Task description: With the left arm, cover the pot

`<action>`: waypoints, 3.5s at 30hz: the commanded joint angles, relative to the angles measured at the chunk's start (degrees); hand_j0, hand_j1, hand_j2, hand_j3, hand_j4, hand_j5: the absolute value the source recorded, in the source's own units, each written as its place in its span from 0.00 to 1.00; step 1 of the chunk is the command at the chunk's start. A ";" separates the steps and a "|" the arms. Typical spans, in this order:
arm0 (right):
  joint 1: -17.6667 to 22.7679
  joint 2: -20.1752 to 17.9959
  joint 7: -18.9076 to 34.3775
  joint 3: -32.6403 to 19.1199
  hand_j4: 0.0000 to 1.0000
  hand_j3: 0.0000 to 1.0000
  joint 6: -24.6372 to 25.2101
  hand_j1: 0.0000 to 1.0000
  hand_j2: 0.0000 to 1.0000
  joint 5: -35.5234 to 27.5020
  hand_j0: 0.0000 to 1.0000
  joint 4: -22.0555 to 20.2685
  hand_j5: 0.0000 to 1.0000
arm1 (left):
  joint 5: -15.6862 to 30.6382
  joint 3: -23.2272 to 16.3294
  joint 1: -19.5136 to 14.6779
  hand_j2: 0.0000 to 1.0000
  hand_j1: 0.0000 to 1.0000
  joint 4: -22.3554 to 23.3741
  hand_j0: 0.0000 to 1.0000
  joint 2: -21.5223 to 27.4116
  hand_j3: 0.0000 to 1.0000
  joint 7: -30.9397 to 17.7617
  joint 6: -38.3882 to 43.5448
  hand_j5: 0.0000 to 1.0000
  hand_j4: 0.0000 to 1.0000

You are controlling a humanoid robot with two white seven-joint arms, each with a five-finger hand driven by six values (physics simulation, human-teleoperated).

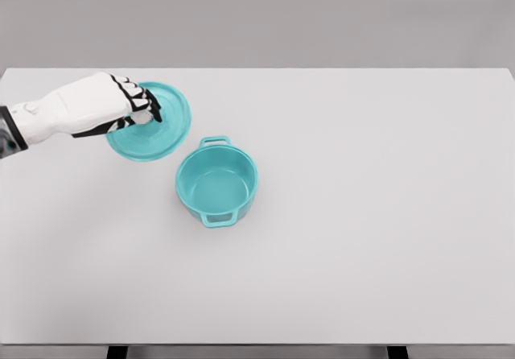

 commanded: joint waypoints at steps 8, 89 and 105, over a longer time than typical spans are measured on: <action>0.00 0.00 0.01 0.00 1.00 1.00 0.00 1.00 1.00 0.00 1.00 0.01 1.00 | -0.95 -3.32 0.18 0.45 0.45 -4.75 0.45 0.00 0.45 0.00 0.06 0.45 0.45; 0.00 0.00 0.01 0.00 1.00 1.00 0.00 1.00 1.00 0.00 1.00 0.01 1.00 | -7.19 -7.98 1.14 0.63 0.63 -3.61 0.63 -9.31 0.63 0.00 0.06 0.63 0.63; 0.00 0.00 0.01 0.00 1.00 1.00 0.00 1.00 1.00 0.00 1.00 0.01 1.00 | -7.11 -7.98 1.14 0.67 0.67 -3.61 0.67 -9.23 0.67 0.00 0.06 0.67 0.67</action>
